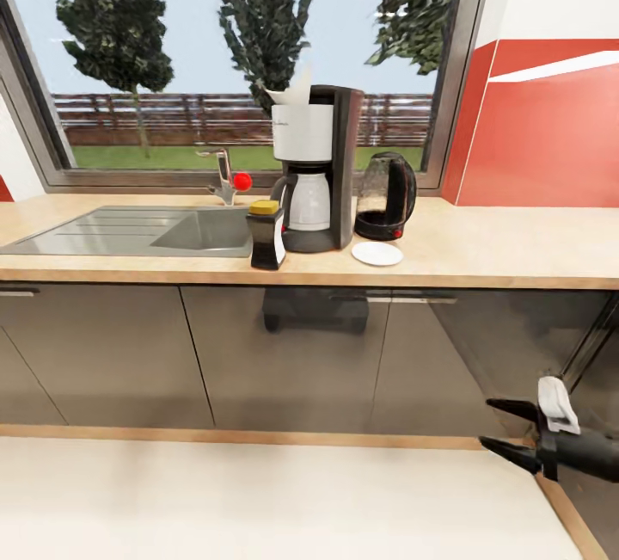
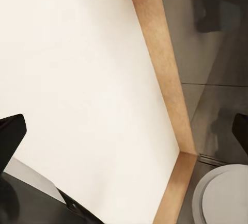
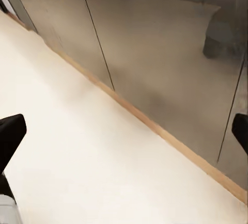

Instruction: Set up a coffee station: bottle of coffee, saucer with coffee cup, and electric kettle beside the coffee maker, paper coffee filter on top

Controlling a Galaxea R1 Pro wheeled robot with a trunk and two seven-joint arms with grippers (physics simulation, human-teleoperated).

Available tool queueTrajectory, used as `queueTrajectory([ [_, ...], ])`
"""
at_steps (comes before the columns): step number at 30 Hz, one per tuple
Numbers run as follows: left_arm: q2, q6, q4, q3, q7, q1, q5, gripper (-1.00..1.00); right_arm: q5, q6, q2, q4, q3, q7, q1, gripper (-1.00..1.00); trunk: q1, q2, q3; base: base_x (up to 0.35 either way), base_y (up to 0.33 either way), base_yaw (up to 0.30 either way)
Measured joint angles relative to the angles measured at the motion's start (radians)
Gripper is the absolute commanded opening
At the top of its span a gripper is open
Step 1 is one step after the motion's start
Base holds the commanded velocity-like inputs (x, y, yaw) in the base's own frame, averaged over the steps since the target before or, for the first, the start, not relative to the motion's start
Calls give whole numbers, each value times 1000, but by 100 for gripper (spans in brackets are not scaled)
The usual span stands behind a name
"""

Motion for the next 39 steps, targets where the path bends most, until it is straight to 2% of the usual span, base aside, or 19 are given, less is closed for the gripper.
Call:
queueTrajectory([
  [2, 0, 3, 0, 0, 0, 0, 0, 100, 0, -71, 1, 56, -10, 1, 72, 100, 0, 0, 0, 0, 0, 0],
  [5, -1, 6, 0, -1, 3, 0, 0, 100, 1, -185, 0, 242, -59, -1, 146, 100, 0, 0, 0, 0, 0, 0],
  [6, -5, 7, -2, -3, 6, 0, 0, 100, 9, -272, -2, 389, -107, -13, 165, 100, 0, 0, 0, 0, 0, 0],
  [7, -9, 7, -6, -2, 7, 0, -1, 100, 21, -341, -8, 541, -136, -33, 174, 100, 0, 0, 0, 0, 0, 0],
  [8, -11, 7, -8, -2, 7, 0, 0, 100, 28, -374, -13, 599, -146, -49, 176, 100, 0, 0, 0, 0, 0, 0],
  [9, -13, 7, -12, -1, 8, 0, 0, 100, 41, -429, -21, 700, -159, -95, 180, 100, 0, 0, 0, 0, 0, 0],
  [11, -15, 6, -15, -1, 8, 0, 0, 100, 51, -475, -26, 799, -168, -158, 182, 100, 0, 0, 0, 0, 0, 0],
  [12, -16, 5, -16, -1, 8, 0, 0, 100, 57, -506, -29, 876, -172, -234, 184, 100, 0, 0, 0, 0, 0, 0],
  [13, -17, 4, -17, -1, 9, 0, 0, 100, 59, -517, -30, 912, -173, -277, 185, 100, 0, 0, 0, 0, 0, 0],
  [14, -17, 3, -17, 0, 9, 0, 0, 100, 64, -536, -31, 974, -173, -372, 186, 100, 0, 0, 0, 0, 0, 0],
  [15, -18, 3, -17, 0, 9, 0, 0, 100, 64, -544, -31, 1003, -173, -416, 186, 100, 0, 0, 0, 0, 0, 0],
  [17, -19, 1, -17, 2, 10, 0, 1, 100, 68, -562, -29, 1087, -171, -570, 186, 100, 0, 0, 0, 0, 0, 0],
  [18, -19, 0, -17, 2, 10, 0, 1, 100, 68, -565, -28, 1101, -171, -603, 186, 100, 0, 0, 0, 0, 0, 0],
  [19, -20, 0, -17, 3, 10, 0, 1, 100, 71, -569, -25, 1130, -169, -675, 186, 100, 0, 0, 0, 0, 0, 0],
  [21, -20, -1, -16, 4, 10, 0, 1, 100, 85, -571, -21, 1146, -161, -718, 186, 100, 0, 0, 0, 0, 0, 0],
  [23, -20, -1, -16, 4, 10, 0, 1, 100, 125, -572, -18, 1154, -151, -739, 186, 100, 0, 0, 0, 0, 0, 0],
  [26, -21, -2, -16, 2, 11, 0, 1, 100, 216, -572, -16, 1159, -144, -755, 186, 100, 0, 0, 0, 0, 0, 0],
  [28, -21, -2, -16, 1, 10, 0, 1, 100, 245, -573, -16, 1160, -143, -759, 186, 100, 0, 0, 0, 0, 0, 0],
  [39, -22, -2, -16, 1, 10, 0, 0, 100, 272, -571, -16, 1160, -145, -761, 186, 100, 0, 0, 0, 0, 0, 0],
])
